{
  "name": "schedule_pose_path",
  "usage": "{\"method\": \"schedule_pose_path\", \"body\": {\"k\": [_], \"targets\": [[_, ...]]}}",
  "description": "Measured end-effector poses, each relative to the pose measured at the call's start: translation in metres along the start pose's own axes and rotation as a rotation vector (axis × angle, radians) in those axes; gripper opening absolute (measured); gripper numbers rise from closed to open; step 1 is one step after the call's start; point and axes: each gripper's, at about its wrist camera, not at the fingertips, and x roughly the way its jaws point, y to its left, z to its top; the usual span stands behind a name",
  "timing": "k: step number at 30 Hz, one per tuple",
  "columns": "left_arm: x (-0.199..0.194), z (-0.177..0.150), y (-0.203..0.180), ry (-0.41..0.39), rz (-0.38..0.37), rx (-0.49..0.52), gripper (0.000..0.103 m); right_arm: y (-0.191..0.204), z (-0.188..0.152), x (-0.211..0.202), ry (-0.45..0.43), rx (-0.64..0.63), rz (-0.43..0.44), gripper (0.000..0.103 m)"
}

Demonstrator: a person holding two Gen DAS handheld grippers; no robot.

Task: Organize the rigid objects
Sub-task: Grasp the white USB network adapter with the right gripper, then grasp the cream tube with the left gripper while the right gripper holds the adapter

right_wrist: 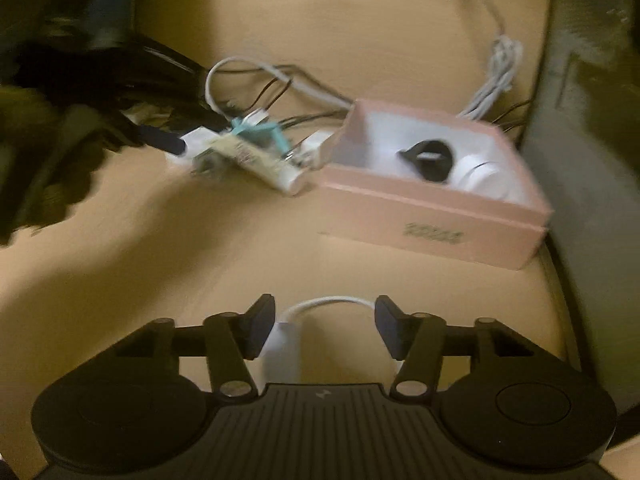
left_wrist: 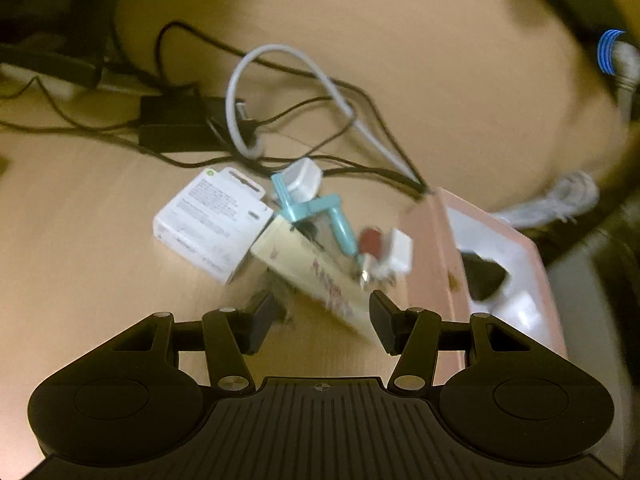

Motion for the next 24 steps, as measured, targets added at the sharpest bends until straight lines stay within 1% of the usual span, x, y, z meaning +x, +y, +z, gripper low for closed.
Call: {"method": "schedule_pose_path", "body": {"k": [2, 3, 6, 8, 10, 13, 14, 16, 19, 24], "targets": [[0.012, 0.004, -0.009, -0.014, 0.055, -0.019, 0.057, -0.007, -0.002, -0.008, -0.008, -0.008, -0.007, 0.056], [0.017, 0.006, -0.014, -0.02, 0.085, -0.009, 0.058, -0.011, -0.004, -0.012, -0.009, -0.01, -0.009, 0.056], [0.036, 0.007, -0.028, -0.027, 0.168, 0.088, 0.058, -0.018, -0.006, -0.014, -0.003, -0.015, -0.011, 0.057], [0.041, 0.003, -0.035, -0.043, 0.206, 0.164, 0.065, -0.022, -0.009, -0.015, 0.003, -0.018, -0.012, 0.057], [0.038, -0.003, -0.036, -0.052, 0.205, 0.213, 0.066, -0.026, -0.012, -0.015, 0.007, -0.03, -0.019, 0.057], [0.027, -0.016, -0.032, -0.071, 0.198, 0.294, 0.059, -0.028, -0.015, -0.019, 0.005, -0.038, -0.026, 0.059], [0.022, -0.022, -0.029, -0.077, 0.196, 0.323, 0.055, -0.029, -0.015, -0.018, 0.005, -0.033, -0.019, 0.06], [0.011, -0.033, -0.021, -0.075, 0.191, 0.363, 0.055, -0.029, -0.015, -0.016, 0.007, -0.024, -0.005, 0.061], [-0.006, -0.049, -0.003, -0.077, 0.177, 0.387, 0.055, -0.025, -0.012, -0.01, 0.012, -0.013, 0.028, 0.065], [-0.038, -0.069, 0.026, -0.086, 0.164, 0.399, 0.055, -0.006, -0.009, -0.001, 0.023, -0.024, 0.079, 0.066]]}}
